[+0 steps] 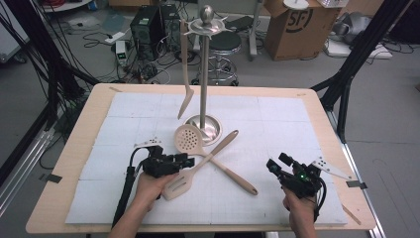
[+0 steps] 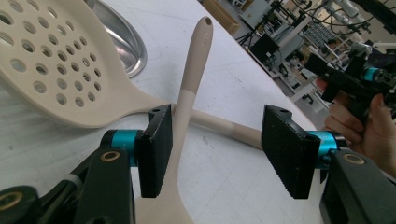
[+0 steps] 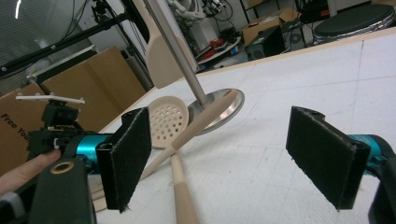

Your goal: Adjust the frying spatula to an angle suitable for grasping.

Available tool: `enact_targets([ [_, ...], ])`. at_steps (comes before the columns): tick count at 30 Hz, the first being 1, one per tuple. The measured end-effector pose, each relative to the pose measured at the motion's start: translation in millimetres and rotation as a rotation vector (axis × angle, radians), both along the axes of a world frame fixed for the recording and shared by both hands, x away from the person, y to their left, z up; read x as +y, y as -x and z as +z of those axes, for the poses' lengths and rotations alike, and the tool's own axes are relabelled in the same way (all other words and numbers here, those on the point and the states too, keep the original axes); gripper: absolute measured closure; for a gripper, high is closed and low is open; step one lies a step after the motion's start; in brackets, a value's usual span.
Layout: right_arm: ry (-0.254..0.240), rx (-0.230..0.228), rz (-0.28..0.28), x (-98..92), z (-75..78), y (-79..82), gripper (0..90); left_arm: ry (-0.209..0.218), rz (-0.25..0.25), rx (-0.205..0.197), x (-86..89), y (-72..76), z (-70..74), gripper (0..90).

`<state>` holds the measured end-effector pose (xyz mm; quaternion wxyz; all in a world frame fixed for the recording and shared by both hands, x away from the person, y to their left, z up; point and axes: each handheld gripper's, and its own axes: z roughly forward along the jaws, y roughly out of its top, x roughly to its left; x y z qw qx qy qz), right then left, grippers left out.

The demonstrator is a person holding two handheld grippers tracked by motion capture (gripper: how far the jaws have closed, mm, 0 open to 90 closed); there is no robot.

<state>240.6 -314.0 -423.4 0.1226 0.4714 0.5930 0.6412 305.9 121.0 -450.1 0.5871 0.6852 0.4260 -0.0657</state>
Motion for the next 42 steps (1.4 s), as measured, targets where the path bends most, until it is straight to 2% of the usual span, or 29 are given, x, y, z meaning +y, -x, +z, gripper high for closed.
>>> enact_targets([
  [6,0.004,-0.001,0.000,-0.3,-0.6,-0.3,21.5,-0.058,-0.012,-0.032,-11.1,-3.4,-3.7,47.6],
  [8,0.001,0.002,0.001,-0.3,-0.4,0.0,21.5,-0.083,-0.014,-0.020,-14.6,-5.9,-5.3,47.6],
  [14,0.000,0.005,0.002,-1.0,-0.4,0.1,21.6,-0.082,-0.037,0.028,-20.2,-12.3,-12.4,51.9],
  [18,-0.004,0.008,-0.001,-1.2,-0.5,0.0,21.8,-0.090,-0.043,0.067,-20.4,-14.6,-13.8,50.2],
  [20,-0.004,0.008,0.000,-0.7,-0.7,-0.5,21.8,-0.101,-0.040,0.064,-20.6,-14.7,-12.5,49.7],
  [25,-0.005,0.008,0.005,1.6,-0.6,-1.0,21.9,-0.077,-0.052,0.065,-24.5,-14.9,-12.4,50.9],
  [30,-0.002,0.013,0.006,2.0,-0.8,-0.8,21.9,-0.121,-0.080,0.054,-38.3,-20.2,-3.6,51.6],
  [35,-0.006,0.007,-0.002,-0.3,-0.7,0.2,22.0,-0.127,-0.119,0.059,-50.3,-22.0,-1.8,54.2],
  [38,-0.008,0.005,-0.006,-2.3,-0.8,0.6,22.0,-0.149,-0.122,0.078,-54.6,-22.6,-4.6,57.1],
  [40,-0.008,0.003,-0.007,-3.4,-0.7,1.2,22.1,-0.164,-0.106,0.093,-56.0,-24.0,-5.5,57.5],
  [42,-0.008,-0.001,-0.009,-4.5,-0.6,1.4,22.1,-0.170,-0.095,0.100,-57.4,-25.4,-6.0,61.7],
])
